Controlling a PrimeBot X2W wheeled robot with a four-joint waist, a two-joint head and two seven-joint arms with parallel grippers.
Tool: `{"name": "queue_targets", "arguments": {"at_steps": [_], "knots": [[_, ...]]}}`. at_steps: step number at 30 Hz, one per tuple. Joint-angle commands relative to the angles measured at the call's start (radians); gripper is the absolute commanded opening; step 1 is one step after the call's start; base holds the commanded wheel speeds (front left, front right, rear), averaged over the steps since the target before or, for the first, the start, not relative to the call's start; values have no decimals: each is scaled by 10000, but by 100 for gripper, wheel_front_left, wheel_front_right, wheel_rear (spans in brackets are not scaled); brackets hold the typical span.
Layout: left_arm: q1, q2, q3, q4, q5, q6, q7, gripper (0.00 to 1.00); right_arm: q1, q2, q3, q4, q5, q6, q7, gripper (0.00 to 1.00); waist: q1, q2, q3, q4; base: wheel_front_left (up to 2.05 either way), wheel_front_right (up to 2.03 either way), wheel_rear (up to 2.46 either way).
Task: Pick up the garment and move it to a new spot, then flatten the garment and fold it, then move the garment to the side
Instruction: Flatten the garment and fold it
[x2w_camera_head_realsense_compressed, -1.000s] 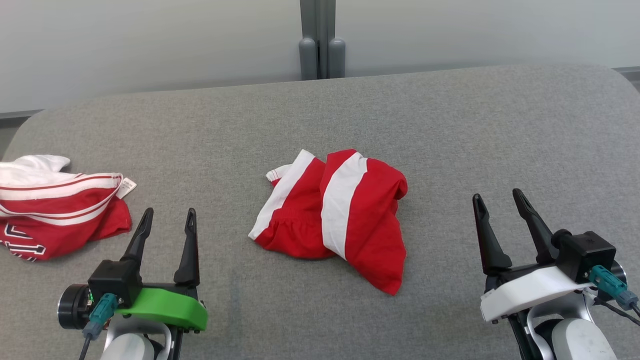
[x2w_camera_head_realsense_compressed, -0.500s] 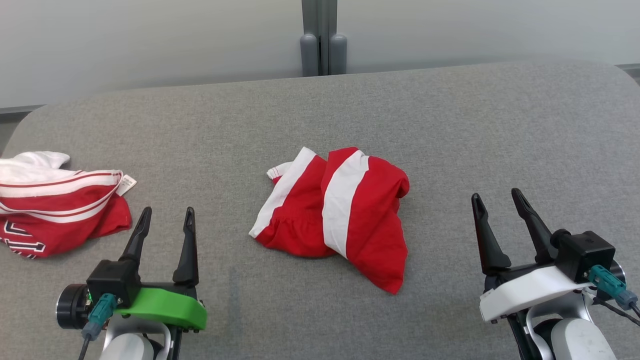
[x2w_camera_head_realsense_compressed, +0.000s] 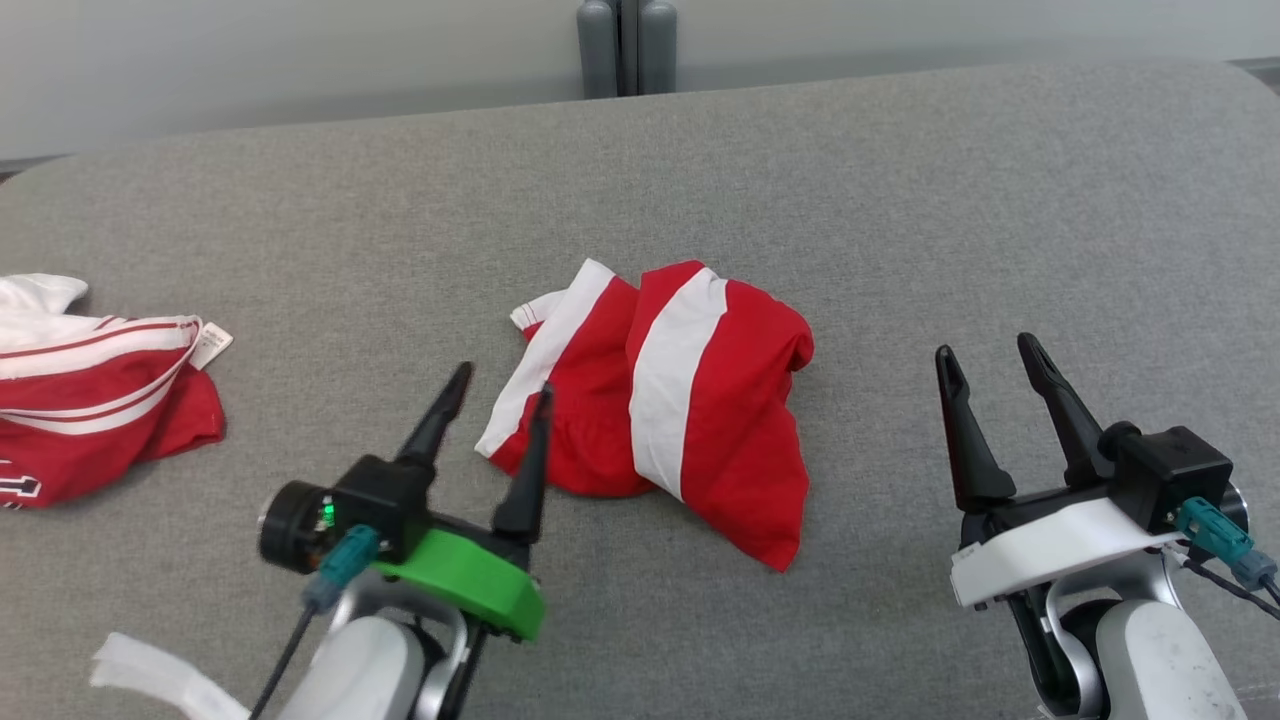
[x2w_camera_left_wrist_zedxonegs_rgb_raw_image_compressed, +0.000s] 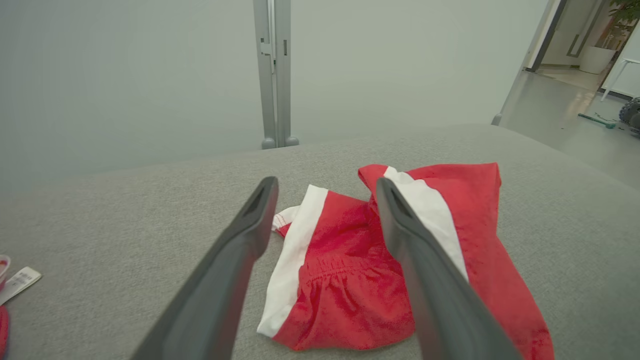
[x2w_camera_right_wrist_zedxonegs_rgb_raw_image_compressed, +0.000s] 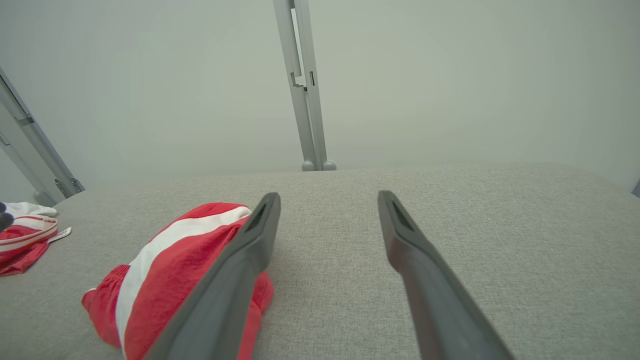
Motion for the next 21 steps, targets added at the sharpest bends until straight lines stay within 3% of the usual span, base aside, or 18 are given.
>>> {"name": "queue_targets", "arguments": {"at_steps": [1,7,12,13,14,21], "knots": [[-238,-170,-241,77,46,-163,131,100,-185,-15,0,-29,-41,4,-67,100,0,-1,454,-208,0,0,0],[-724,-864,-1384,1063,-13,-804,975,100,-462,-16,103,174,99,4,-239,100,0,-1,889,-538,0,0,0],[-909,-1023,-1474,2085,-146,-756,1214,100,-563,-13,89,349,184,4,-377,100,0,-1,1042,-801,0,0,0],[-952,-1038,-1417,2179,-185,-744,1179,58,-572,-15,59,371,181,4,-383,100,0,-1,1051,-816,0,0,0],[-993,-1010,-1333,2311,-219,-700,1141,0,-583,-13,30,398,192,4,-430,100,0,-1,1058,-831,0,0,0],[-1102,-628,-911,2163,-242,-505,764,0,-567,-13,-93,539,292,4,-539,100,0,-1,1003,-723,0,0,0]]}}
